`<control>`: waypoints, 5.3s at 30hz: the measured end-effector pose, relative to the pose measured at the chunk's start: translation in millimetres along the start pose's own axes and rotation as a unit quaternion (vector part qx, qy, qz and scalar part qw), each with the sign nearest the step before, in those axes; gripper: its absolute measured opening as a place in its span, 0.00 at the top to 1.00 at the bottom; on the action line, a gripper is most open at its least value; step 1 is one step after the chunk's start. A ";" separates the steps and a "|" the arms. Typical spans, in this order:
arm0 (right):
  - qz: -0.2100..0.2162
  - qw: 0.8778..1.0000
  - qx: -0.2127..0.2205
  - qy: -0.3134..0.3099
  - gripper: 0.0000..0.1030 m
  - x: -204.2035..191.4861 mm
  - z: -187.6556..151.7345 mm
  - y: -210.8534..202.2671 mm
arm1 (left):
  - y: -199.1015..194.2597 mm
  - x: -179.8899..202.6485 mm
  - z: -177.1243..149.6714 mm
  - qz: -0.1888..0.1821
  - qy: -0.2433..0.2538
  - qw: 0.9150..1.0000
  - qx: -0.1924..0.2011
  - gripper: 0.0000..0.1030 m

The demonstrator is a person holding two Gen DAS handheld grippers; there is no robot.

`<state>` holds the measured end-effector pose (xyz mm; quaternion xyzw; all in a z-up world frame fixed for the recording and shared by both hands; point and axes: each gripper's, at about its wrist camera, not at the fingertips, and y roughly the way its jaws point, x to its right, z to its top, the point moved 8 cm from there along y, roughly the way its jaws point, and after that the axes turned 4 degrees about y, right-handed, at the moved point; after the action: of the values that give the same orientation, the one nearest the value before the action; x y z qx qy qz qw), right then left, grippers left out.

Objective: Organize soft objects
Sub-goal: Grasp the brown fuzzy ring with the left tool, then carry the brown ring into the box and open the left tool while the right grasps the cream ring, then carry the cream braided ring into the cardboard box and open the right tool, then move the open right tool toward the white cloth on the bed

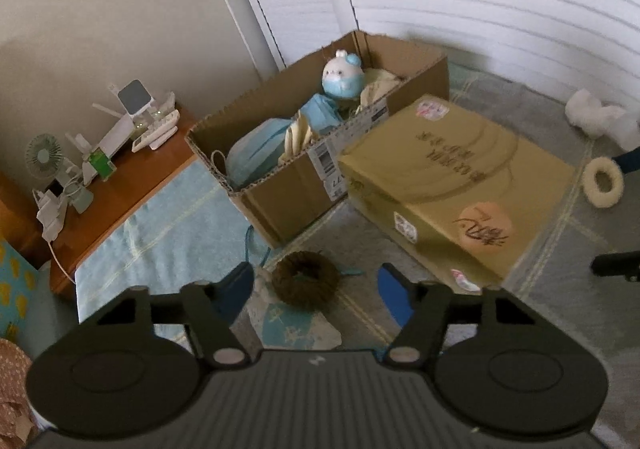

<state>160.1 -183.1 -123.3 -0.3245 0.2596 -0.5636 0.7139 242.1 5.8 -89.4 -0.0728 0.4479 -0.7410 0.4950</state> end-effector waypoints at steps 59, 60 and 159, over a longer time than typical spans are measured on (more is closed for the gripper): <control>-0.019 0.998 0.052 0.005 0.56 0.5 28.8 -44.7 | -73.4 13.4 2.8 -0.097 -0.091 0.990 0.050 0.62; -0.017 0.998 0.058 0.003 0.56 -1.3 32.7 -48.7 | -75.7 12.1 5.0 -0.097 -0.094 0.989 0.056 0.62; 0.019 0.994 0.105 -0.029 0.00 -22.0 168.7 -28.9 | -102.0 -16.6 -44.0 0.017 -0.244 0.964 0.105 0.01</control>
<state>260.9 -137.4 9.1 -0.2590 0.1845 -0.5649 0.7614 157.9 56.2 -34.6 -0.1919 0.2343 -0.7351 0.6066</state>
